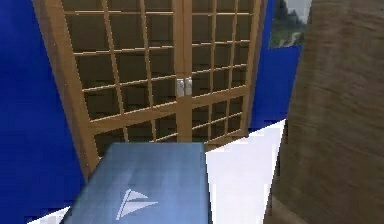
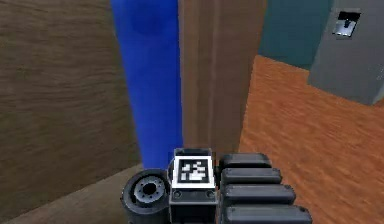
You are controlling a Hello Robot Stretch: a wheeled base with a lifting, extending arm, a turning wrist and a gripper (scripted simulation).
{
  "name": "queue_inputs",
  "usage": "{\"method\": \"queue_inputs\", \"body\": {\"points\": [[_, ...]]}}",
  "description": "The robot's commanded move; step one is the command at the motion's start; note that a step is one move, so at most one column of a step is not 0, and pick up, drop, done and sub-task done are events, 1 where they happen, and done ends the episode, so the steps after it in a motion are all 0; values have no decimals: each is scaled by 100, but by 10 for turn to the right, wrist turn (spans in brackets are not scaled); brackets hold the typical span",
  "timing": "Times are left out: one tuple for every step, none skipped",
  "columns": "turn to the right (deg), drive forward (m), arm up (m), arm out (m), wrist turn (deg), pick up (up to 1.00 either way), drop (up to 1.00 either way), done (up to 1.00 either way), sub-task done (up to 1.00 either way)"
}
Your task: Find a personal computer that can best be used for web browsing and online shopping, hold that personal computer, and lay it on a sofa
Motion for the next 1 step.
{"method": "queue_inputs", "body": {"points": [[90,0,0,0,0,0,0,0,0]]}}
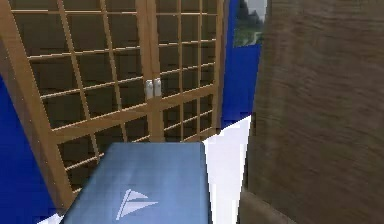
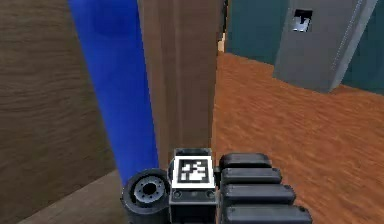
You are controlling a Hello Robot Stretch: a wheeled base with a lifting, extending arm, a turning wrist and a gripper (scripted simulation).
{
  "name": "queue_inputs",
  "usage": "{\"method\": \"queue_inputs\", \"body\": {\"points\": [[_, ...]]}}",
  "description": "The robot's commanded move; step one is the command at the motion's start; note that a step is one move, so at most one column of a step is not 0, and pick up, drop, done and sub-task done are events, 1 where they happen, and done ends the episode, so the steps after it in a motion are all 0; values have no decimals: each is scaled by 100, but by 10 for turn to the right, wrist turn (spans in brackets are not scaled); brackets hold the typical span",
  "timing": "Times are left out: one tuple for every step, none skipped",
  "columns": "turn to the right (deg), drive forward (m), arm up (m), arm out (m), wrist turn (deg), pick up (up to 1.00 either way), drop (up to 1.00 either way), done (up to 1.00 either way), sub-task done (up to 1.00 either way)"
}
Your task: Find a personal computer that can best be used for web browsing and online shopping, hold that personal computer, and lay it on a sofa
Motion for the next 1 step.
{"method": "queue_inputs", "body": {"points": [[0,65,0,0,0,0,0,0,0]]}}
